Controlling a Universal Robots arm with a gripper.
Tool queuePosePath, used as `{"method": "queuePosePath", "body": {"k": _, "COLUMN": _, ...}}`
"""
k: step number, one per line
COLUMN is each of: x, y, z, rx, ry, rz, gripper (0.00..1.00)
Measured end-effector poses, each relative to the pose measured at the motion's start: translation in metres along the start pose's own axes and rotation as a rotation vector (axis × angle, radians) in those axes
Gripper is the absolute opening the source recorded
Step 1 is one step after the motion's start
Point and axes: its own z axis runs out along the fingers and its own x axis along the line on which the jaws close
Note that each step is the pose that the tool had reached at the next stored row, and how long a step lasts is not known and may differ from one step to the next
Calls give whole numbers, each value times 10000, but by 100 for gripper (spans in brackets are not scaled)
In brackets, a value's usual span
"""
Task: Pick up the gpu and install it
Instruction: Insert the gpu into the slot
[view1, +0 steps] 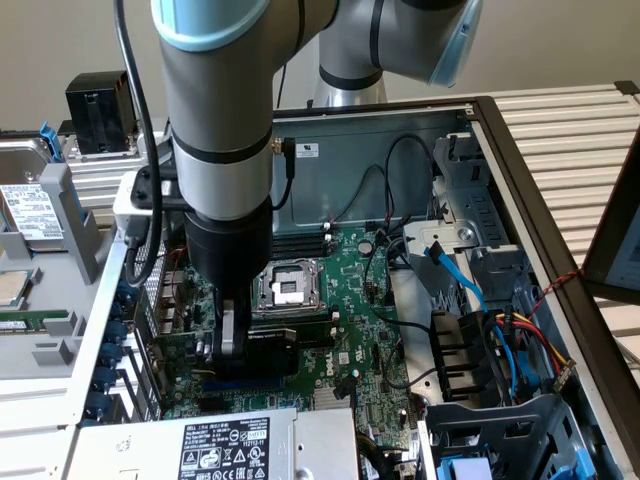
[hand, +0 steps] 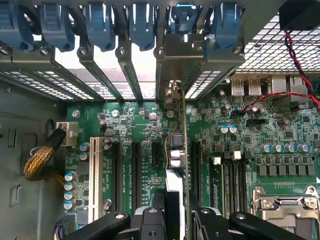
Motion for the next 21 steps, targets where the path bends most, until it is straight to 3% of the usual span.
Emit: {"method": "queuePosePath", "body": {"k": 21, "x": -5, "y": 0, "z": 5, "rx": -23, "ry": 36, "rz": 5, "gripper": 27}}
